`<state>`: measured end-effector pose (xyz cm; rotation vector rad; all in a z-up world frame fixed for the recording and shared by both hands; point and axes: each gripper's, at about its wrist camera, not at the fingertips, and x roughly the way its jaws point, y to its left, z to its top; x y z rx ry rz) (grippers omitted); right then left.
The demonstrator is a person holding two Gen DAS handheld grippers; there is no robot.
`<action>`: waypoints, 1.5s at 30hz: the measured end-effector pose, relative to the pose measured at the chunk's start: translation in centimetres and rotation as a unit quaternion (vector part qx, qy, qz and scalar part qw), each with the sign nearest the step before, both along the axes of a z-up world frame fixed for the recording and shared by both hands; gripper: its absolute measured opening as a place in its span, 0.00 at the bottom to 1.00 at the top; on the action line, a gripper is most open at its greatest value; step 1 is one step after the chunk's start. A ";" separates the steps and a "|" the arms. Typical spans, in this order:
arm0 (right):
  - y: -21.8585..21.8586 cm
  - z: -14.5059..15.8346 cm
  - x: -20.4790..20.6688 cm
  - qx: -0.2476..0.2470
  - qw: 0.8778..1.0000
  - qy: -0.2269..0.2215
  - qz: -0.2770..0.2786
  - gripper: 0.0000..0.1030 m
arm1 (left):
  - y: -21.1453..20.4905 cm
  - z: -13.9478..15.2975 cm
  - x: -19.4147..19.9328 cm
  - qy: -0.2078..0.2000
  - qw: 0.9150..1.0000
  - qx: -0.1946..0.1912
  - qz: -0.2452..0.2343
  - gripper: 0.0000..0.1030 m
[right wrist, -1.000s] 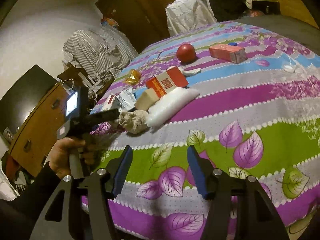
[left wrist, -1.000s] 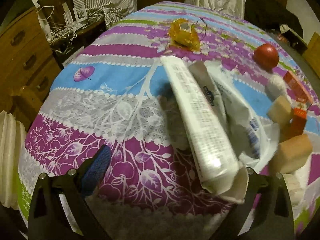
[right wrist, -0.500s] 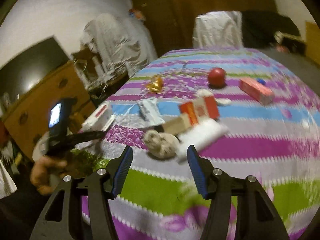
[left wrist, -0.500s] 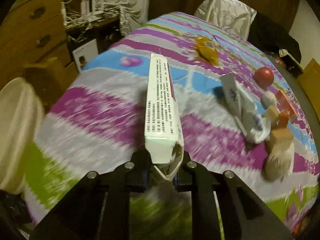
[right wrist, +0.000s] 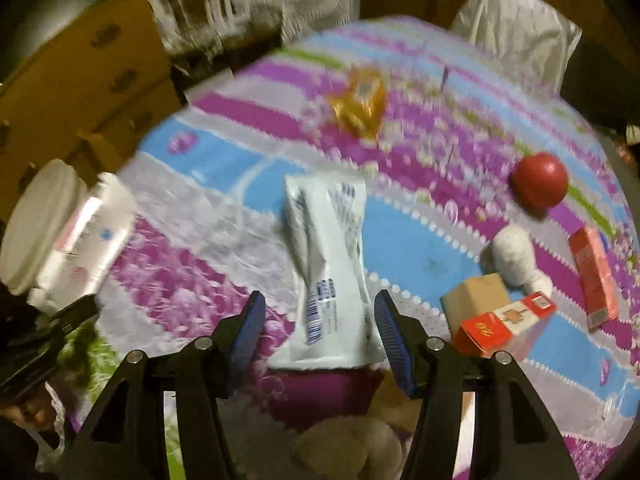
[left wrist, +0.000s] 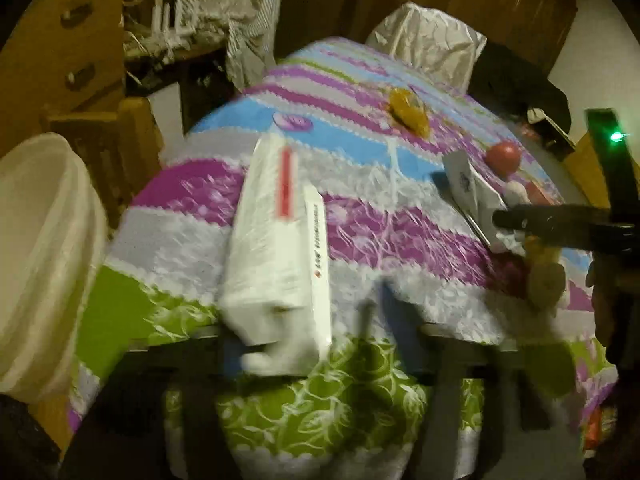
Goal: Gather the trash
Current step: 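Grasp the white medicine box with the left tool while the right tool grasps the white sachet packet, then carry the medicine box and sachet packet with both tools over the bucket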
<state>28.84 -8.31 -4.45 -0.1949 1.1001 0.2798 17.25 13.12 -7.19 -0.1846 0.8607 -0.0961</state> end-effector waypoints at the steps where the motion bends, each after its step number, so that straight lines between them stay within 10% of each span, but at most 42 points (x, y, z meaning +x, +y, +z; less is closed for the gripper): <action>1: 0.1 -0.4 0.1 -0.005 1.000 0.008 0.002 0.56 | 0.2 0.2 -0.1 -0.012 1.000 0.008 0.010 0.73; 8: -0.7 -1.6 0.1 -0.001 1.000 0.018 -0.007 0.49 | 1.4 -0.2 0.8 0.000 1.000 0.002 0.015 0.67; 13: -0.9 -1.6 0.1 0.006 1.000 0.002 -0.012 0.43 | 2.2 -0.6 1.2 0.013 1.000 -0.017 0.016 0.16; 28: 1.6 8.2 -6.6 0.110 0.984 -0.143 -0.009 0.41 | 1.9 3.5 -1.3 -0.020 0.997 0.048 0.062 0.16; 45: 15.4 10.2 -12.4 0.149 0.976 -0.118 0.106 0.41 | 9.4 9.4 -6.0 -0.061 0.978 0.139 0.146 0.16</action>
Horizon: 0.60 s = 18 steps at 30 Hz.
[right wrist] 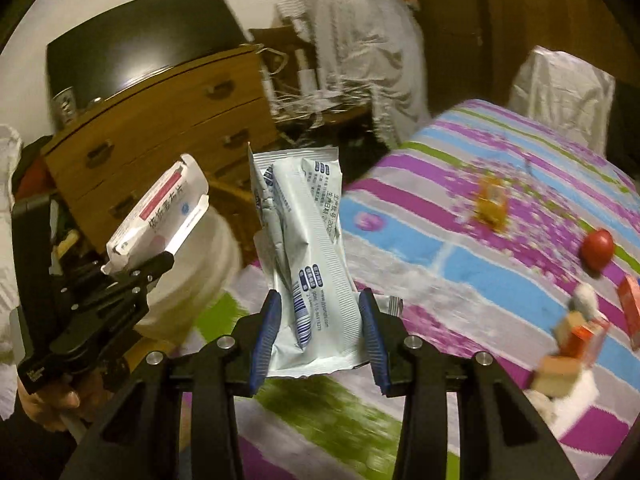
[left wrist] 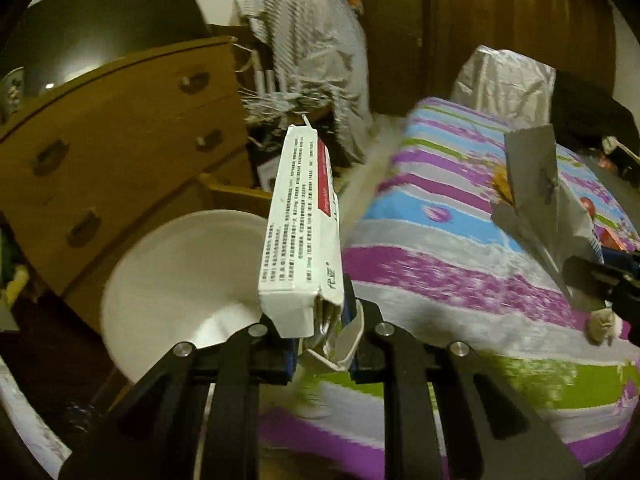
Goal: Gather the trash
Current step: 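Carry the medicine box and sachet packet with both tools over the bucket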
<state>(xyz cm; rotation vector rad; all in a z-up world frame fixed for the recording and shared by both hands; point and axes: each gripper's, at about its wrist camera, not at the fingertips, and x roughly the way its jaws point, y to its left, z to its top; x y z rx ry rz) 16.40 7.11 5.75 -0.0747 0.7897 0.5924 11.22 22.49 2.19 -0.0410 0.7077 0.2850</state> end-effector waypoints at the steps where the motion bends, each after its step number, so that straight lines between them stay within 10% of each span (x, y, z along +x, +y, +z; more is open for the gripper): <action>1: 0.9 0.2 0.0 0.001 1.000 0.001 0.008 0.41 | 1.2 0.5 -0.3 -0.002 1.000 0.008 0.010 0.16; 18: 18.7 1.1 4.7 0.001 0.990 0.109 0.087 0.41 | 13.2 2.0 -0.5 0.043 0.995 0.049 0.073 0.16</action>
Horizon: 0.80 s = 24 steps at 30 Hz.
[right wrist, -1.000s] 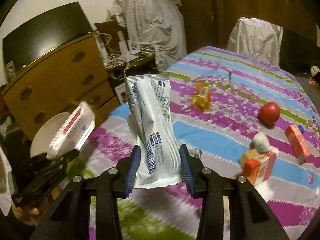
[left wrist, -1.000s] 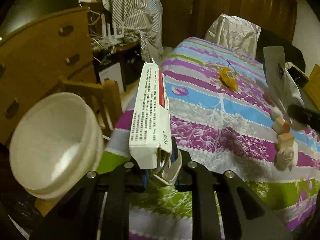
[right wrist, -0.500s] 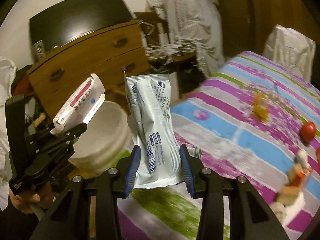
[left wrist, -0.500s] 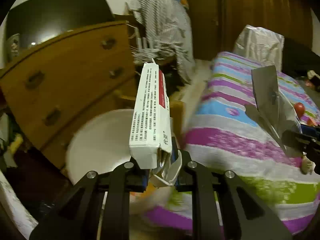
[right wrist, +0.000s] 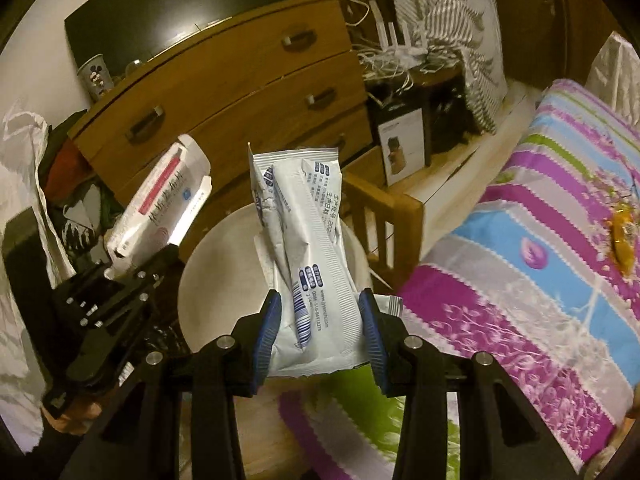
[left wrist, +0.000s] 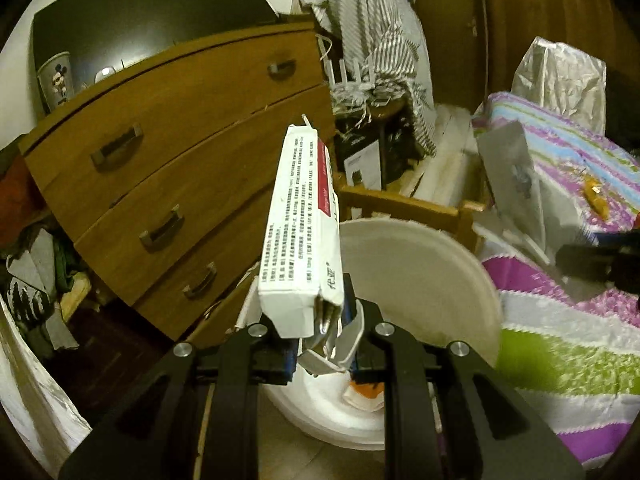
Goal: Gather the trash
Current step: 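Carry the medicine box and sachet packet with both tools over the bucket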
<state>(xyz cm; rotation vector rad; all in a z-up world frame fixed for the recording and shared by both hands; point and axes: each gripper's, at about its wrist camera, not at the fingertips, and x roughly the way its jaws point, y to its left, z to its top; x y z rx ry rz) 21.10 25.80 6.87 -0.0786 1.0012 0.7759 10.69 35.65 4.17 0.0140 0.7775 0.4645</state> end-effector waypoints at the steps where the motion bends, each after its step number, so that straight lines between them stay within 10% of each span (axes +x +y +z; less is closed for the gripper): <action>1: 0.6 -0.1 0.4 -0.002 1.000 0.006 0.001 0.41 | 0.3 -0.2 0.3 0.005 1.000 -0.001 0.001 0.16; 24: 5.8 -2.5 1.8 -0.069 0.996 0.025 0.040 0.41 | 3.2 -3.2 1.9 0.054 0.998 -0.011 0.000 0.16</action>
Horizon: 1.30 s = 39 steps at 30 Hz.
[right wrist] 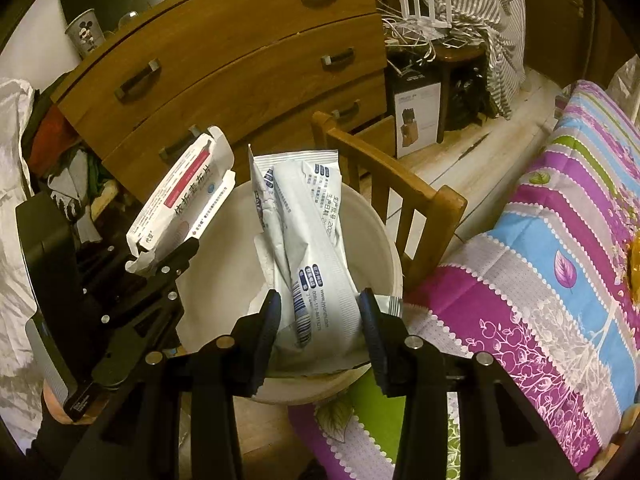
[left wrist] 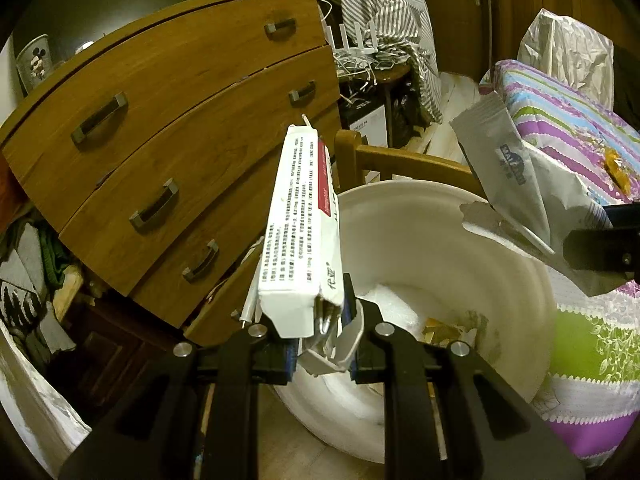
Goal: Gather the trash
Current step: 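Carry the medicine box and sachet packet with both tools over the bucket, then open both tools to drop the box and packet into the bucket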
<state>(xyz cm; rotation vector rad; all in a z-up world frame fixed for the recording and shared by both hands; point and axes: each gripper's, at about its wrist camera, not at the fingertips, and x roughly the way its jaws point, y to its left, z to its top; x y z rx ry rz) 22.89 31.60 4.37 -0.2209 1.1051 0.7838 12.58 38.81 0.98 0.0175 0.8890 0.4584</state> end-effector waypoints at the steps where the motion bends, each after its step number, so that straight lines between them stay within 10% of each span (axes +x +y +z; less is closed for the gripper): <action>1: 0.0 -0.1 0.1 -0.001 1.000 0.000 0.000 0.41 | 0.0 -0.1 0.0 0.001 1.000 -0.001 0.000 0.16; 21: 0.9 -0.2 0.9 0.002 1.000 -0.011 0.019 0.42 | 0.6 -1.1 0.7 0.009 1.000 -0.007 -0.003 0.17; 23: 1.1 -0.2 0.9 -0.003 1.000 -0.022 0.022 0.53 | 0.7 -1.2 0.9 0.012 1.000 -0.006 -0.006 0.18; 27: 0.9 -0.2 1.1 -0.007 0.999 -0.032 0.015 0.54 | 1.7 -1.7 1.1 0.023 0.999 -0.031 0.008 0.62; 39: -1.9 -0.7 1.2 0.011 0.999 -0.035 -0.007 0.54 | 1.7 -1.8 0.6 0.019 0.998 -0.055 0.015 0.62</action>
